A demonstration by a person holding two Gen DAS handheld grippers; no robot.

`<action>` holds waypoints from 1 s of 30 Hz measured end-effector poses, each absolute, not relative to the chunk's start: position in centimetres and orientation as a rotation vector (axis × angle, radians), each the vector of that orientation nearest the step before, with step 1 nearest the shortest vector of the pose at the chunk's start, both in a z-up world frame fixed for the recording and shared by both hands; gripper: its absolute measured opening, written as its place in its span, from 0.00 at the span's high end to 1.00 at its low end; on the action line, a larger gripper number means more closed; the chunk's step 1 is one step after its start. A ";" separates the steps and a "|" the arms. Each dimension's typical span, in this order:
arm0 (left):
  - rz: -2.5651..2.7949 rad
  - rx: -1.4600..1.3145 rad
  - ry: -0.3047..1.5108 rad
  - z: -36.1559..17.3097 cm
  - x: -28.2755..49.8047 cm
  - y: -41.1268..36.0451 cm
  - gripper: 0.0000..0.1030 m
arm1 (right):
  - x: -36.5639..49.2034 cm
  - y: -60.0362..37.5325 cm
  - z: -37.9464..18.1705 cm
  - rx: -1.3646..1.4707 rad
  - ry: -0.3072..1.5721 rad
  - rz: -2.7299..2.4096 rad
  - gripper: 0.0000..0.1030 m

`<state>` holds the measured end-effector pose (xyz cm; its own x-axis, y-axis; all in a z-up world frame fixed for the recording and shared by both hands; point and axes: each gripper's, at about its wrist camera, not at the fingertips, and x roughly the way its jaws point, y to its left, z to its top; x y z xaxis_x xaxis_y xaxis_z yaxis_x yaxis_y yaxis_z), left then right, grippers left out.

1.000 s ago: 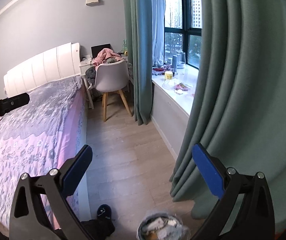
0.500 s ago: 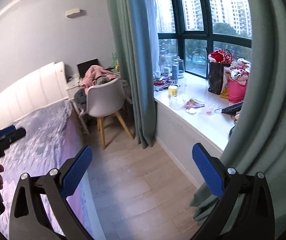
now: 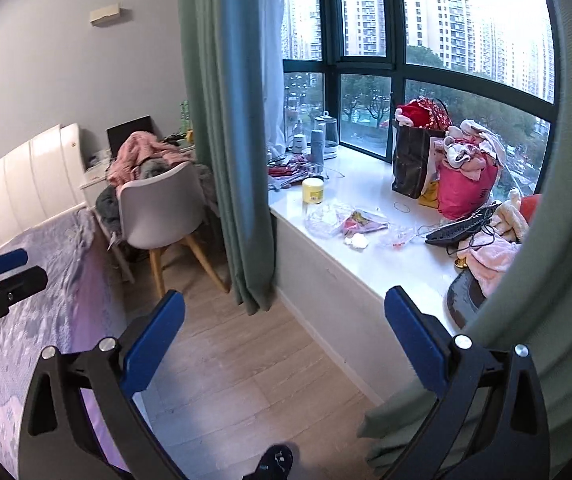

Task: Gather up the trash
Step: 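Approach the trash on the white table with both tools open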

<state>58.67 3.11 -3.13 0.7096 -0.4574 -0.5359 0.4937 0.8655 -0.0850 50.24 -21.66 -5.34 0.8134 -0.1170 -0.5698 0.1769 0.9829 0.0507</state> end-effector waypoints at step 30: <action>-0.974 0.294 0.553 -4.7 89.4 -22.1 0.04 | 71.5 -37.3 -7.5 0.224 0.670 -0.553 0.06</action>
